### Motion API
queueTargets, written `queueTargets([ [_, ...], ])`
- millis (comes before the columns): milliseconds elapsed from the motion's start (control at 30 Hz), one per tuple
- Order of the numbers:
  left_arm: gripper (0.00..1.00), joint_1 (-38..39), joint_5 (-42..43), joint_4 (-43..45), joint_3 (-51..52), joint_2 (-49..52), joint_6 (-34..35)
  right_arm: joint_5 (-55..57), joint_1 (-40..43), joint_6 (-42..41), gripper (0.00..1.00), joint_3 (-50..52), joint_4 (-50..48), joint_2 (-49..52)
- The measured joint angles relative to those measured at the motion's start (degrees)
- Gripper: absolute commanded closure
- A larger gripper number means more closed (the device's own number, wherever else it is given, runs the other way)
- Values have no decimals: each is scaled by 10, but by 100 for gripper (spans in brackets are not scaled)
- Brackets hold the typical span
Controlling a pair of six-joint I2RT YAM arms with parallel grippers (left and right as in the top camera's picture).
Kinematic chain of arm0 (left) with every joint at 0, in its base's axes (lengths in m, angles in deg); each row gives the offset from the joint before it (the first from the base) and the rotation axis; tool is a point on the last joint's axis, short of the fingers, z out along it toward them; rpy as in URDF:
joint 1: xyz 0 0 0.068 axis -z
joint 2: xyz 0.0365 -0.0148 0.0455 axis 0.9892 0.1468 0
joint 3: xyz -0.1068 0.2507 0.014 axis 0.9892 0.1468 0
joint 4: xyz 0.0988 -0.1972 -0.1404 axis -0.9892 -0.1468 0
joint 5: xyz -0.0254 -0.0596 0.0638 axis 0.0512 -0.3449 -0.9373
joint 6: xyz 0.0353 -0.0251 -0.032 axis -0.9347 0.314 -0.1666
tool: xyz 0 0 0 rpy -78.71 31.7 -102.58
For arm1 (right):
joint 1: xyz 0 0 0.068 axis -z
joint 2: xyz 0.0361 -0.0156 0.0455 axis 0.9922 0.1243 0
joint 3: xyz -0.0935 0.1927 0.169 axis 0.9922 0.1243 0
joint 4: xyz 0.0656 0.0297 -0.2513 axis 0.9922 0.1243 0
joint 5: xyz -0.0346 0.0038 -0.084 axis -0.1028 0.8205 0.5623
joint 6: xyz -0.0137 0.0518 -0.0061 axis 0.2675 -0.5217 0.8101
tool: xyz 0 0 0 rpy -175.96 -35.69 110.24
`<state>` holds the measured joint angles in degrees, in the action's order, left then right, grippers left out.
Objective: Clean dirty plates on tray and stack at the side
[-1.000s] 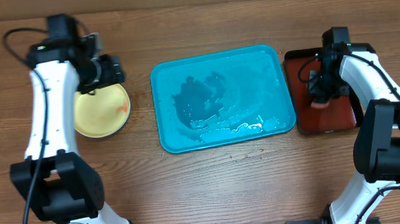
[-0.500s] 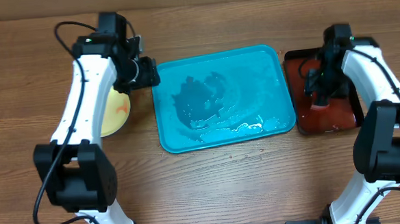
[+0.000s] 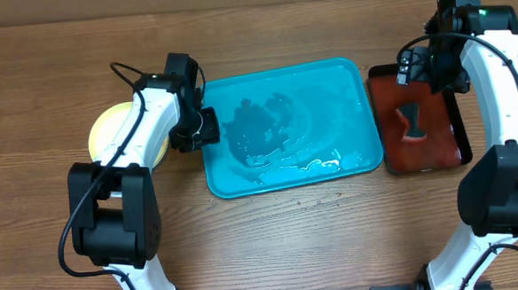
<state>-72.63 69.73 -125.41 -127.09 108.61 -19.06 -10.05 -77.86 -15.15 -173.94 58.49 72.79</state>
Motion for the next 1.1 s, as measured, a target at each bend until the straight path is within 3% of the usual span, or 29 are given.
queueTargets([
  [200, 62, 0, -51, 52, 37, 0, 4, 0, 0, 0, 10, 0, 0, 0],
  [500, 68, 0, -60, 120, 94, 0, 4, 0, 0, 0, 10, 0, 0, 0],
  [933, 91, 1, -59, 195, 124, -2, 3, 0, 0, 0, 10, 0, 0, 0],
  [1100, 93, 1, -61, 200, 129, -7, 2, 0, 0, 0, 10, 0, 0, 0],
])
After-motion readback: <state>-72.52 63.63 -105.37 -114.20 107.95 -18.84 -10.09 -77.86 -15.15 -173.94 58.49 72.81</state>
